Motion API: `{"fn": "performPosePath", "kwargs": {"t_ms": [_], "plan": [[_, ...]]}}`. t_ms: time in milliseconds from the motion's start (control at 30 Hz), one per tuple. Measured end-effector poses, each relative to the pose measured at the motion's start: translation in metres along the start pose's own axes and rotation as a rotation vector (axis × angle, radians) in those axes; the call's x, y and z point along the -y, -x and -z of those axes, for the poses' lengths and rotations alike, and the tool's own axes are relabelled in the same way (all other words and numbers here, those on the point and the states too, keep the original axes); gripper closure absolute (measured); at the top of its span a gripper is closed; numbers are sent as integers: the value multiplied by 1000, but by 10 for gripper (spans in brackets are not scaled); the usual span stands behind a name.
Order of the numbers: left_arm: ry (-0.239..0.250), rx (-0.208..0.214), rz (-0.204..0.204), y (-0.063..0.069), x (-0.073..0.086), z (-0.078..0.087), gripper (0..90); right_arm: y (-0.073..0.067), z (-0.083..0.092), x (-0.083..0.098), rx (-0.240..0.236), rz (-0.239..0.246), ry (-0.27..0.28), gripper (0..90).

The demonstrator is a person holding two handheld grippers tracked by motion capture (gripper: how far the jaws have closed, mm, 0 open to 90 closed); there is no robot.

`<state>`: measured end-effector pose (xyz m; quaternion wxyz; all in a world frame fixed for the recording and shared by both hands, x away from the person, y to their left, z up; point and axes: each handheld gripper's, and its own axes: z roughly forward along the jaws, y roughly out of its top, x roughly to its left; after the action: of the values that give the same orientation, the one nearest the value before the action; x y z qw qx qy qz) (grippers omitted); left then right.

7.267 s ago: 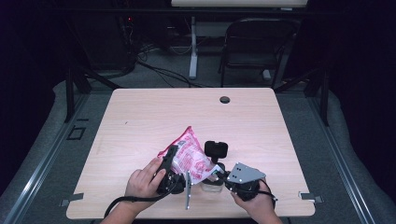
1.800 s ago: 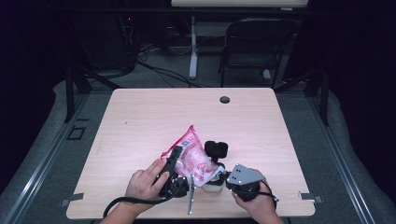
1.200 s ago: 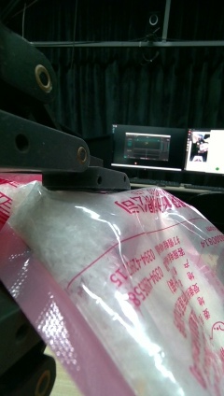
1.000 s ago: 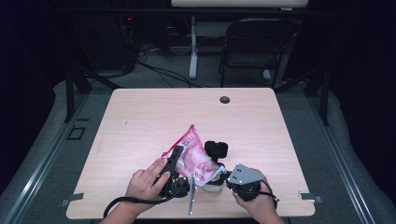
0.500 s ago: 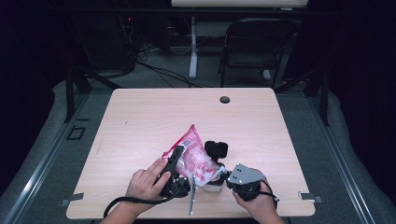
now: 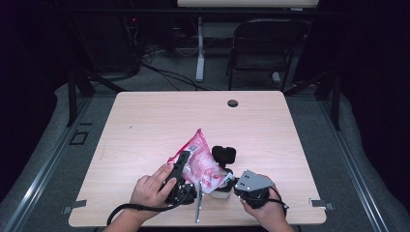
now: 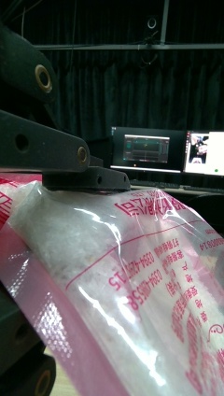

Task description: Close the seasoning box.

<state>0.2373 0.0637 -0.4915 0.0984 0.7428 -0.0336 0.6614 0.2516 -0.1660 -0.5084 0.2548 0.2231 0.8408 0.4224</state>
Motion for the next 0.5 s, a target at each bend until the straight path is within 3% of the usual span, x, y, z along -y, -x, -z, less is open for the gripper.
{"fn": "performPosePath", "kwargs": {"t_ms": [100, 133, 500], "plan": [[-19, 8, -5, -1, 0, 1, 709, -1, 1, -1, 4, 0, 4, 897], [0, -9, -14, -1, 0, 0, 709, -1, 1, -1, 3, -1, 5, 897], [5, -10, -30, 0, -1, 0, 709, 0, 0, 0, -1, -2, 3, 897]]}}
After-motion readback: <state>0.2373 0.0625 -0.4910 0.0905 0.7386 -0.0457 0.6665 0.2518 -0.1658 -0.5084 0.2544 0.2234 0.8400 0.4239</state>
